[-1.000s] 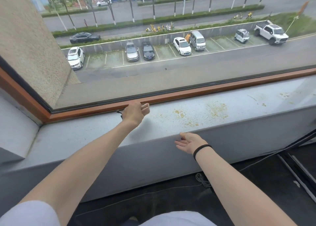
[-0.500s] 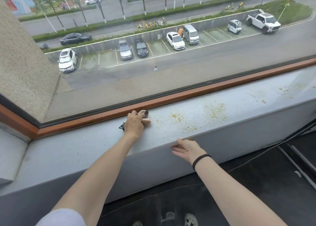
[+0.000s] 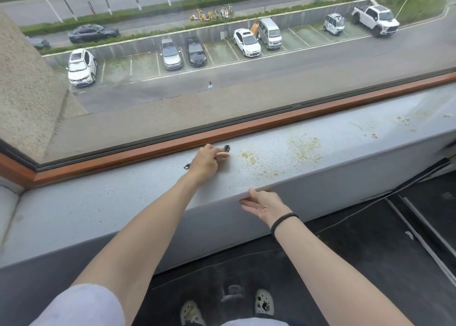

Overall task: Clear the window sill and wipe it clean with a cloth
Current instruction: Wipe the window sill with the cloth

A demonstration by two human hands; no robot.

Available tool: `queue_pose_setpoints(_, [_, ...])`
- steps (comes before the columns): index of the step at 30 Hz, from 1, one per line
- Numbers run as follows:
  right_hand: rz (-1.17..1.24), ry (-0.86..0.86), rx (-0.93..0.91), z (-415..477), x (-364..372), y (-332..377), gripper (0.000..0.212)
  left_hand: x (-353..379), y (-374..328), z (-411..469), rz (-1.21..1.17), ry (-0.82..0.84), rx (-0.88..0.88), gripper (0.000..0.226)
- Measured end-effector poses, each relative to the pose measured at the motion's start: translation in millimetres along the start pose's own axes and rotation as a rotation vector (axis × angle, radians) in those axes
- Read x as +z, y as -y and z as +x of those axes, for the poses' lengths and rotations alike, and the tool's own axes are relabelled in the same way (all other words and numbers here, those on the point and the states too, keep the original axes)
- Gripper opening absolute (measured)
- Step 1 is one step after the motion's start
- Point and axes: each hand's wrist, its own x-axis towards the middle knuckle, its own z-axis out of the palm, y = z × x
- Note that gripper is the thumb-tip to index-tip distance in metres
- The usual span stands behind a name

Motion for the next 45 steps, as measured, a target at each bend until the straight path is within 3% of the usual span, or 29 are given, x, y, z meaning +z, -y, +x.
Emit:
queue_pose_setpoints(4, [-0.031,0.015,-0.012,-4.3,-1.7,1.3,0.033,5.6,-8.4,-19.2,-0.053,0.025,0.03,0.036])
queue_pose_setpoints(9, [-0.416,0.09,0.046,-13.9,-27.8,8.3,0.032,23.4,-26.1,-64.7,0.087,0.1,0.183,0.036])
queue_pose_setpoints(12, [-0.506,0.071,0.088,-15.0,-44.4,9.3,0.031,37.1,-33.3,-89.2,0.201,0.038,0.277,0.039])
queue_pose_setpoints(14, [-0.538,0.013,0.059,-14.7,-51.4,8.1,0.032,43.6,-32.3,-102.5,0.325,0.018,0.437,0.045])
queue_pose_setpoints(17, [-0.507,-0.072,0.01,-12.4,-59.5,5.9,0.033,60.6,-28.1,-131.2,0.645,0.109,0.783,0.011])
queue_pose_setpoints(18, [-0.484,-0.093,-0.001,-11.0,-61.6,5.4,0.033,68.4,-24.4,-139.3,0.702,0.119,0.829,0.022])
queue_pose_setpoints(21, [-0.422,-0.122,-0.005,-7.8,-66.0,4.9,0.034,72.3,-21.8,-145.4,0.641,0.001,0.744,0.047])
queue_pose_setpoints(22, [-0.404,-0.128,0.0,-6.7,-68.1,3.8,0.035,70.4,-23.1,-142.0,0.618,-0.071,0.739,0.046])
queue_pose_setpoints(24, [-0.352,-0.134,0.026,-5.6,-70.1,-0.1,0.035,63.4,-25.2,-134.6,0.539,-0.118,0.692,0.022])
queue_pose_setpoints(28, [-0.269,-0.113,0.039,-8.4,-62.6,-5.2,0.034,54.3,-31.8,-133.1,0.431,-0.044,0.575,0.044])
queue_pose_setpoints(30, [-0.225,-0.095,0.025,-10.0,-58.8,-2.7,0.032,51.3,-36.2,-130.7,0.368,-0.088,0.572,0.048])
queue_pose_setpoints(37, [-0.042,-0.084,-0.07,-10.3,-68.1,23.9,0.033,22.2,-49.0,-80.4,0.116,-0.236,0.263,0.03])
queue_pose_setpoints(45, [-0.056,-0.015,-0.078,-7.0,-79.2,49.2,0.024,10.9,-56.8,2.9,0.176,-0.248,0.058,0.027])
